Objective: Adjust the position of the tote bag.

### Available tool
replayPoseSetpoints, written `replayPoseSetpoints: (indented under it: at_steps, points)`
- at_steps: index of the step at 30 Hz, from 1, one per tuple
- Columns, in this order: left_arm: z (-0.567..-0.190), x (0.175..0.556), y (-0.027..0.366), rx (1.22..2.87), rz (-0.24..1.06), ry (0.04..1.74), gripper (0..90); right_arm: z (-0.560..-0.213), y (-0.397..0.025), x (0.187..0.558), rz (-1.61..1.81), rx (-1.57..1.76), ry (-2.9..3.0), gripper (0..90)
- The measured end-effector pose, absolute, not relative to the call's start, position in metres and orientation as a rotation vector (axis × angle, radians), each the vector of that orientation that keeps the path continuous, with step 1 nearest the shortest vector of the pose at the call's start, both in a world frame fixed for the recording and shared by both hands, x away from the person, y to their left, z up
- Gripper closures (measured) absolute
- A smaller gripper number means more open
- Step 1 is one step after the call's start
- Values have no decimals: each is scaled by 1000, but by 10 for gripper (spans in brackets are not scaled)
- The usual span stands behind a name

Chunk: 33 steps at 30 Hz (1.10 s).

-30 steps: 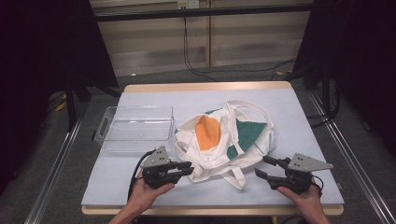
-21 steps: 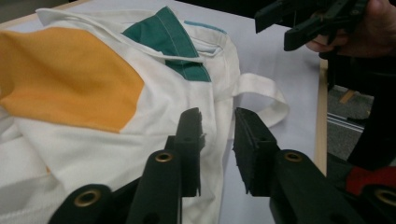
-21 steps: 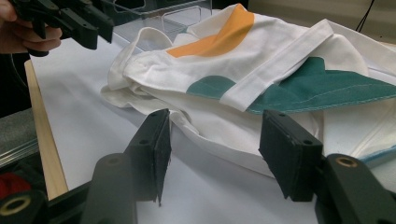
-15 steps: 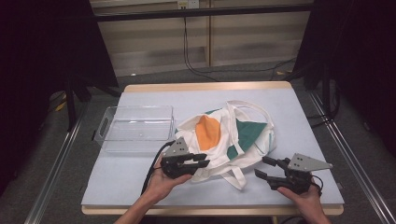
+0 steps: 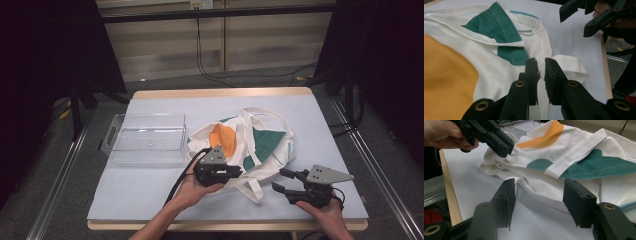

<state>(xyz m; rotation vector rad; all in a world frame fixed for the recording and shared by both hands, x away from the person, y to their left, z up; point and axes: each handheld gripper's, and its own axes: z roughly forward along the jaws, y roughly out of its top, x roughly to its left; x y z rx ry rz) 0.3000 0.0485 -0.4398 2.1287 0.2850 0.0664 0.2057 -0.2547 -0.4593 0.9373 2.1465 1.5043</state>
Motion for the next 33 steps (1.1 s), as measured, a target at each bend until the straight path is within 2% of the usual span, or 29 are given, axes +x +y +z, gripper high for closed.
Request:
replayPoseSetpoints:
  at_steps: [3,7,9,19,25,27,33]
  points:
    - [-447,302,42,2184,106,278,809,-459,-255,206,1504,937,2142,434]
    - [-453,303,37,2214,139,280,705,-460,-255,205,1502,931,2154,434]
    - [-457,306,35,2238,164,272,688,-459,-255,206,1507,929,2145,429]
    - [-469,310,33,2279,121,268,604,-460,-255,208,1494,946,2142,429]
    - [-473,314,32,2297,127,265,655,-461,-253,209,1496,944,2155,429]
    - [-472,321,35,2271,63,287,681,-462,-253,210,1481,944,2159,430]
    - [-470,328,41,2222,-28,314,826,-463,-252,211,1474,949,2174,430]
